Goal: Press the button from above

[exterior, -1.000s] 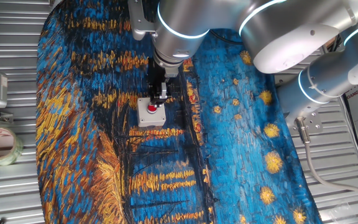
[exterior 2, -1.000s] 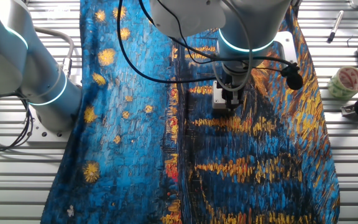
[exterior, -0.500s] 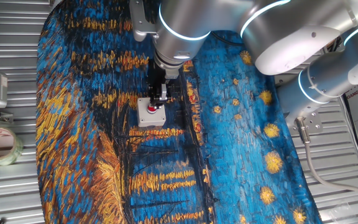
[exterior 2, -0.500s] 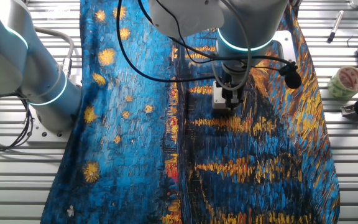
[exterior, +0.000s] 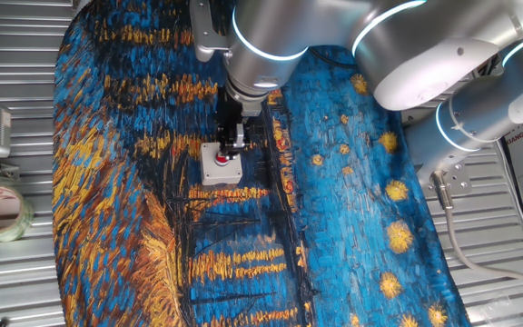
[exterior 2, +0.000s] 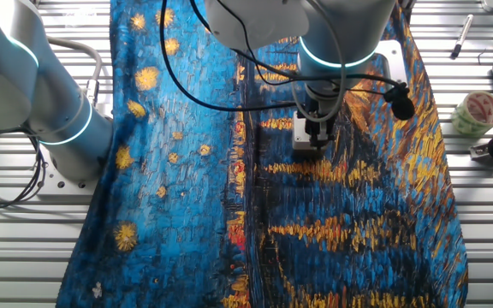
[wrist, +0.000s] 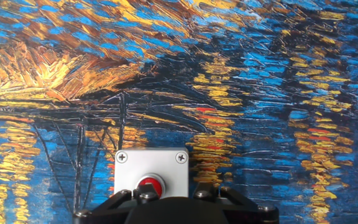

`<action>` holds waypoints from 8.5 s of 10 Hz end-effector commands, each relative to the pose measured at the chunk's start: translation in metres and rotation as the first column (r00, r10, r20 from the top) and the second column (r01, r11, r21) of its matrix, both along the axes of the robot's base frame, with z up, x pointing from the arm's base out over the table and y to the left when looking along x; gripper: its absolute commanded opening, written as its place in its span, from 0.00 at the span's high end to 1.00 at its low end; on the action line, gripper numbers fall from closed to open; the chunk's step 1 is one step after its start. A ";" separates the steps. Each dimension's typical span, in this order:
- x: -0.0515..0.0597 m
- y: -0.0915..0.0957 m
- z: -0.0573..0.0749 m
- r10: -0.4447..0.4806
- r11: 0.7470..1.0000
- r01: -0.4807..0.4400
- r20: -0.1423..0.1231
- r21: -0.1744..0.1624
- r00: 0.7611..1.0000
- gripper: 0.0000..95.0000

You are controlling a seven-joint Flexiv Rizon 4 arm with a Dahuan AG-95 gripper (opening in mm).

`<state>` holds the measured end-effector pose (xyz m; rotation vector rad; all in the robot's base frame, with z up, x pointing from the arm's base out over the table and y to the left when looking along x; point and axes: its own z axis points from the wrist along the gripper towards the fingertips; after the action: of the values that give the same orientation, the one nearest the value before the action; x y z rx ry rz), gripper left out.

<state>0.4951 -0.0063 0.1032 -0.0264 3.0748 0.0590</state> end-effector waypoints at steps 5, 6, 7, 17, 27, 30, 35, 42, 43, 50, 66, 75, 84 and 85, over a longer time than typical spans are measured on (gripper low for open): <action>0.000 0.000 -0.001 0.002 1.000 -0.002 0.000 0.002 1.000 0.60; -0.001 0.000 -0.002 0.002 1.000 -0.002 0.001 0.001 1.000 0.60; -0.001 0.000 -0.004 0.002 1.000 -0.002 0.005 0.001 1.000 0.60; -0.001 0.001 -0.013 -0.017 0.999 0.016 0.025 0.035 1.000 0.60; -0.002 0.001 0.022 -0.013 1.000 0.013 -0.036 0.016 0.999 0.60; -0.005 0.006 0.046 -0.017 1.000 0.018 -0.080 0.015 0.997 0.60; -0.014 0.014 0.072 -0.015 1.000 0.016 -0.111 0.010 0.994 0.60; -0.018 0.012 0.079 0.026 0.999 -0.023 -0.136 0.024 0.990 0.60; -0.018 0.012 0.079 0.009 1.000 -0.006 -0.143 0.022 0.990 0.60; -0.018 0.013 0.079 -0.050 0.992 0.071 -0.189 0.104 0.981 0.40; -0.020 0.013 0.078 0.082 0.988 -0.098 -0.127 -0.119 0.989 0.40; -0.021 0.012 0.078 0.082 0.971 -0.108 -0.131 -0.211 0.988 0.40; -0.021 0.012 0.079 0.025 0.998 -0.030 -0.102 -0.048 0.995 0.40; -0.021 0.012 0.079 0.028 0.998 -0.033 -0.102 -0.050 0.994 0.40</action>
<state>0.4743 0.0057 0.1824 -0.0925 3.1797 -0.0445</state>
